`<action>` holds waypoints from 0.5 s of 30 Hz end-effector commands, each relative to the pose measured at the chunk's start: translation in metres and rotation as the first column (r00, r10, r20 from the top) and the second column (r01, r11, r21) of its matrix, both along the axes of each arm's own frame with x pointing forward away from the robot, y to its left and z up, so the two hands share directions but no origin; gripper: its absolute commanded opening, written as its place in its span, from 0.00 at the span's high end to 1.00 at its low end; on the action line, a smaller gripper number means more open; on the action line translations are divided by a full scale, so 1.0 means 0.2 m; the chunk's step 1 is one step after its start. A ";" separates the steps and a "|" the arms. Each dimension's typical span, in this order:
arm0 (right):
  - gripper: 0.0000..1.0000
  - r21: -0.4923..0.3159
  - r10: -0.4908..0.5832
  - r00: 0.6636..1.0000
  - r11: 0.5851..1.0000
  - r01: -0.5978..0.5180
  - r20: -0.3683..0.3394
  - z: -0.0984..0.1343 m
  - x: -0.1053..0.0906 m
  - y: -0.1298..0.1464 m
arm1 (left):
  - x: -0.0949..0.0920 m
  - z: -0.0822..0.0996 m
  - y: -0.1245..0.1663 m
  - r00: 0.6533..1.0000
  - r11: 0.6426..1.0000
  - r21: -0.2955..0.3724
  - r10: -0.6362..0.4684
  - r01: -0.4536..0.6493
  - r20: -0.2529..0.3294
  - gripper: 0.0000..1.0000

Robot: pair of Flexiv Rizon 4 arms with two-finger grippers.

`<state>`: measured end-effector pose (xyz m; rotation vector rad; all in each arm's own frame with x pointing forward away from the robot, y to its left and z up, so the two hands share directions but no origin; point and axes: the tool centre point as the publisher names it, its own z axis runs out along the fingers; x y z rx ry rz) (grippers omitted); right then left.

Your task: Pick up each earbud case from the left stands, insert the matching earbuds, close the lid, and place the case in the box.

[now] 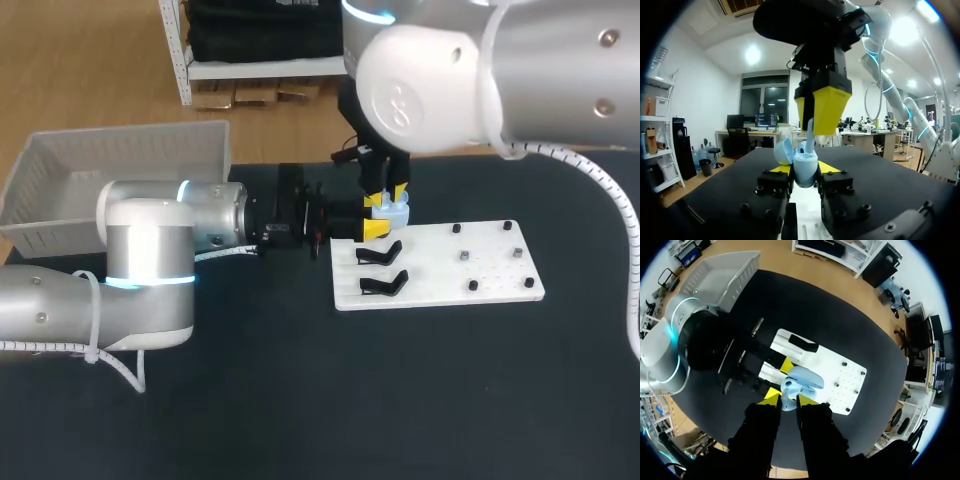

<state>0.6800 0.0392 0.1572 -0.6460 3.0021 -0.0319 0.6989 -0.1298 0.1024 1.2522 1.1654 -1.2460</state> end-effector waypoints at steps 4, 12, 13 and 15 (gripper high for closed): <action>1.00 -0.004 -0.009 1.000 1.000 0.009 0.008 -0.01 0.00 -0.01 | 0.00 -0.01 0.00 1.000 1.000 -0.003 0.003 -0.003 0.003 1.00; 1.00 -0.005 -0.013 1.000 1.000 0.013 0.008 -0.01 0.00 -0.01 | 0.00 -0.01 0.00 1.000 1.000 -0.003 0.003 -0.003 0.003 1.00; 1.00 -0.005 -0.013 1.000 1.000 0.013 0.008 -0.01 0.00 -0.01 | 0.00 -0.01 0.00 1.000 1.000 -0.003 0.003 -0.003 0.003 1.00; 1.00 -0.006 -0.014 1.000 1.000 0.014 0.008 -0.02 0.01 -0.01 | 0.00 -0.01 0.00 1.000 1.000 -0.003 0.003 -0.003 0.003 1.00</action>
